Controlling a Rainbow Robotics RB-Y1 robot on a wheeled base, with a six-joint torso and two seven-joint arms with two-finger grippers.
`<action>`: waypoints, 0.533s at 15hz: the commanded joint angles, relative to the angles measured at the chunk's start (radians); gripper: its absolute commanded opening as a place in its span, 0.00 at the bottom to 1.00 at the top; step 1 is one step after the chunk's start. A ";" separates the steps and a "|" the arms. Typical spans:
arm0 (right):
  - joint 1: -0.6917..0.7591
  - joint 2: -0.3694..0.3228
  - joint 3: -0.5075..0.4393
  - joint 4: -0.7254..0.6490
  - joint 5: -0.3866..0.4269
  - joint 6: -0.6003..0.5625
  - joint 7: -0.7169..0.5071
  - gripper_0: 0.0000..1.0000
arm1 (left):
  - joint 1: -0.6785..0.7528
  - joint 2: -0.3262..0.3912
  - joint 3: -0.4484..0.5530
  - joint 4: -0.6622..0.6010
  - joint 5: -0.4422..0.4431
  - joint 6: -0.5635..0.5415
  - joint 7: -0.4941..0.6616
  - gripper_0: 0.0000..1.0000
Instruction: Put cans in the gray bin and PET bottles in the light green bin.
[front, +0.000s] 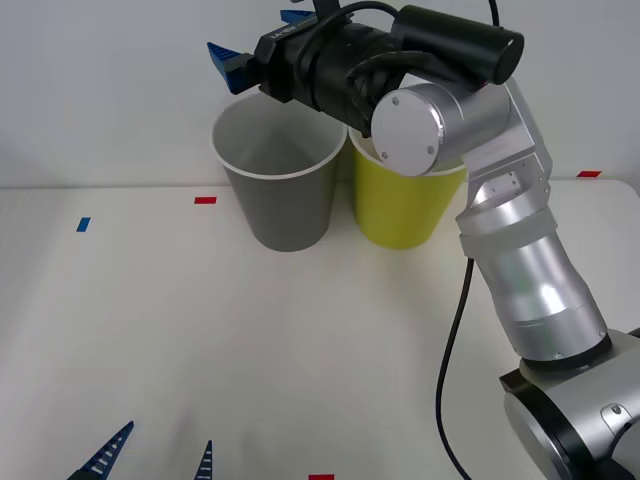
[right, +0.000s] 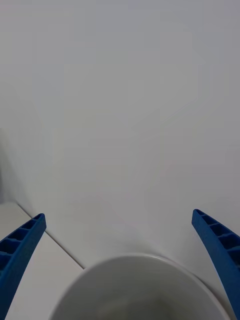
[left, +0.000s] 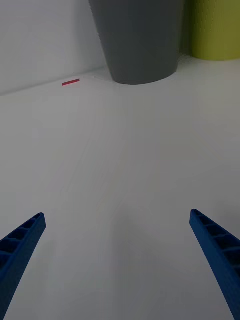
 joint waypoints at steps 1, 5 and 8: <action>0.106 -0.095 -0.034 -0.155 -0.092 0.008 0.010 1.00 | 0.000 0.000 0.000 0.000 0.000 0.000 0.000 1.00; 0.249 -0.206 -0.063 -0.323 -0.091 0.007 0.001 1.00 | 0.000 0.000 0.000 0.000 0.000 0.000 0.000 1.00; 0.410 -0.276 -0.098 -0.451 -0.091 -0.095 -0.019 1.00 | 0.000 0.000 0.000 0.000 0.000 0.000 0.000 1.00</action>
